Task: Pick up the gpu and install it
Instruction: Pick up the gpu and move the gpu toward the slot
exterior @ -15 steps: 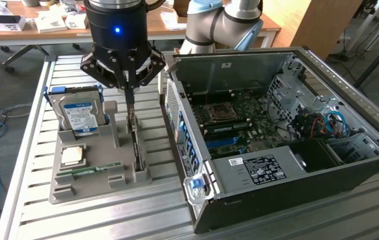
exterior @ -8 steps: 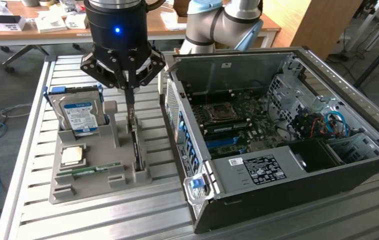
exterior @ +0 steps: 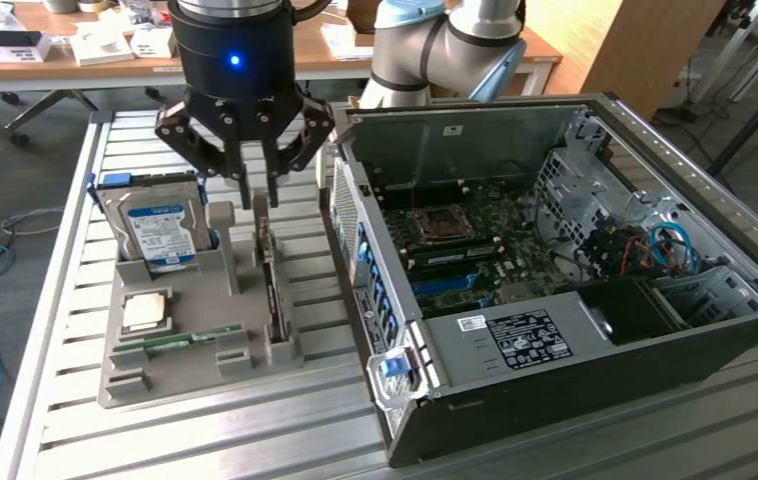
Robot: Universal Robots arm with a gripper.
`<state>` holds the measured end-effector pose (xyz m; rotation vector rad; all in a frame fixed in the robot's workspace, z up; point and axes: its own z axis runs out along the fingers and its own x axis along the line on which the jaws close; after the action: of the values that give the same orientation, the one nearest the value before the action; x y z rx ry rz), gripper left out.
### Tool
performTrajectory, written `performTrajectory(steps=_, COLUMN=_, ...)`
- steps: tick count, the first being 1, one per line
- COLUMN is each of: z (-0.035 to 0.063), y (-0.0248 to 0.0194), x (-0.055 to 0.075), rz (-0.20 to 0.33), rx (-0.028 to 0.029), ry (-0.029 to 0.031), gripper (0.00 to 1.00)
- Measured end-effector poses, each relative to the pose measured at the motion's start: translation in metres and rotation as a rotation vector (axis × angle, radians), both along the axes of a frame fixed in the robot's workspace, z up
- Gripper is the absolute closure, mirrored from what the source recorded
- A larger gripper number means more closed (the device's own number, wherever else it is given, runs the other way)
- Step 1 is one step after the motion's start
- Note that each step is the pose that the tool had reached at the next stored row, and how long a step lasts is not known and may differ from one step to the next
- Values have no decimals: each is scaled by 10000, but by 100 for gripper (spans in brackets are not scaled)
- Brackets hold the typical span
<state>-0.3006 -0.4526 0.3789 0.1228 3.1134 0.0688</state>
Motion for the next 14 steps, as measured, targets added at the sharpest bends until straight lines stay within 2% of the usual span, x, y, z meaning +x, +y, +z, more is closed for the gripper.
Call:
performTrajectory(steps=2, z=0, y=0, x=0, rz=0, rx=0, ry=0, gripper=65)
performTrajectory(steps=3, z=0, y=0, x=0, rz=0, rx=0, ry=0, gripper=65)
performTrajectory(steps=4, z=0, y=0, x=0, rz=0, rx=0, ry=0, gripper=59)
performTrajectory(steps=6, z=0, y=0, x=0, rz=0, rx=0, ry=0, gripper=59)
performTrajectory(steps=7, z=0, y=0, x=0, rz=0, rx=0, ry=0, gripper=47)
performTrajectory(steps=14, z=0, y=0, x=0, rz=0, rx=0, ry=0, gripper=47)
